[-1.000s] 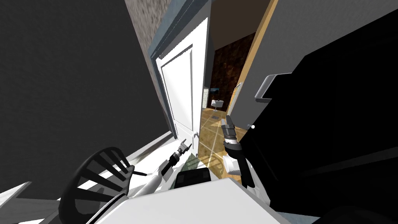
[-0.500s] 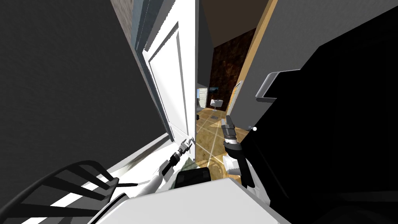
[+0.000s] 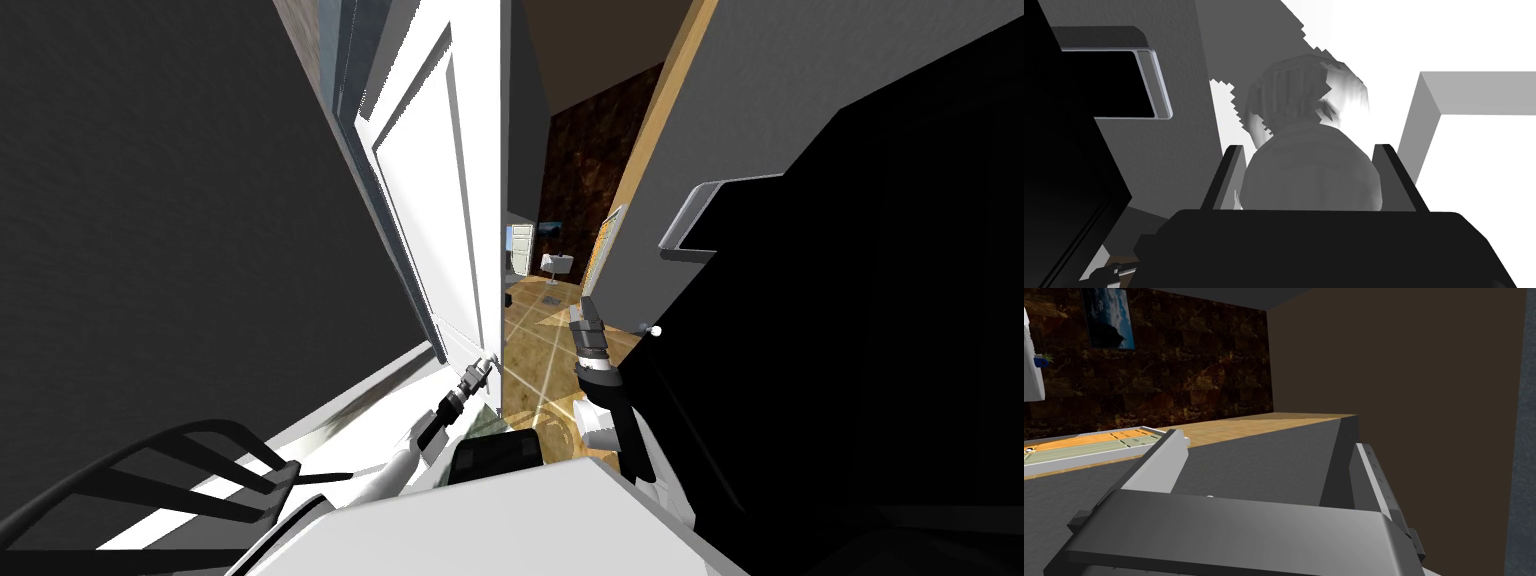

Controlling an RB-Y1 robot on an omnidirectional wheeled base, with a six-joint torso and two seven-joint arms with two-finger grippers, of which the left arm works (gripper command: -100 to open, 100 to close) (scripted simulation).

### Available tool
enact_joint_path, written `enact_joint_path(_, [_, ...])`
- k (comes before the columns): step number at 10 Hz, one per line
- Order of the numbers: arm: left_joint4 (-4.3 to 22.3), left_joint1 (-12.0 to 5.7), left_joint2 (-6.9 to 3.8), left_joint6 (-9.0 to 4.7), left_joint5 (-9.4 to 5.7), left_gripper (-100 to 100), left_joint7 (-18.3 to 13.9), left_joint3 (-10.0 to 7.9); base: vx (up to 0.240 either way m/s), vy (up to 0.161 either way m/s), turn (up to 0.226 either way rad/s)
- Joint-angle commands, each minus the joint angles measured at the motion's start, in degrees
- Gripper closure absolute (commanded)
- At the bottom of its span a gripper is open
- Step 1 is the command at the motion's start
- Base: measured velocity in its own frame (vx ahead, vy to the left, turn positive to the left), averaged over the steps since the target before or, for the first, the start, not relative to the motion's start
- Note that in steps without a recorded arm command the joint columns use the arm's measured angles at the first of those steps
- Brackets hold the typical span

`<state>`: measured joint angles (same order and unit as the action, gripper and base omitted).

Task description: Push the door open

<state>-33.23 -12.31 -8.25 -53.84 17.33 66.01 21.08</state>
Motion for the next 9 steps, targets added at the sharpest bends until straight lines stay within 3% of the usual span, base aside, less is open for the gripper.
enact_joint_path(1, [0.1,0.29,-0.07,-0.17,0.03,100,0.0,0.07,0.000,0.000,0.000])
enact_joint_path(2, [0.1,0.29,-0.07,-0.17,0.03,100,0.0,0.07,0.000,0.000,0.000])
enact_joint_path(9, [-0.4,0.35,0.16,0.25,-3.19,100,-9.6,-1.24,0.019,-0.014,-0.046])
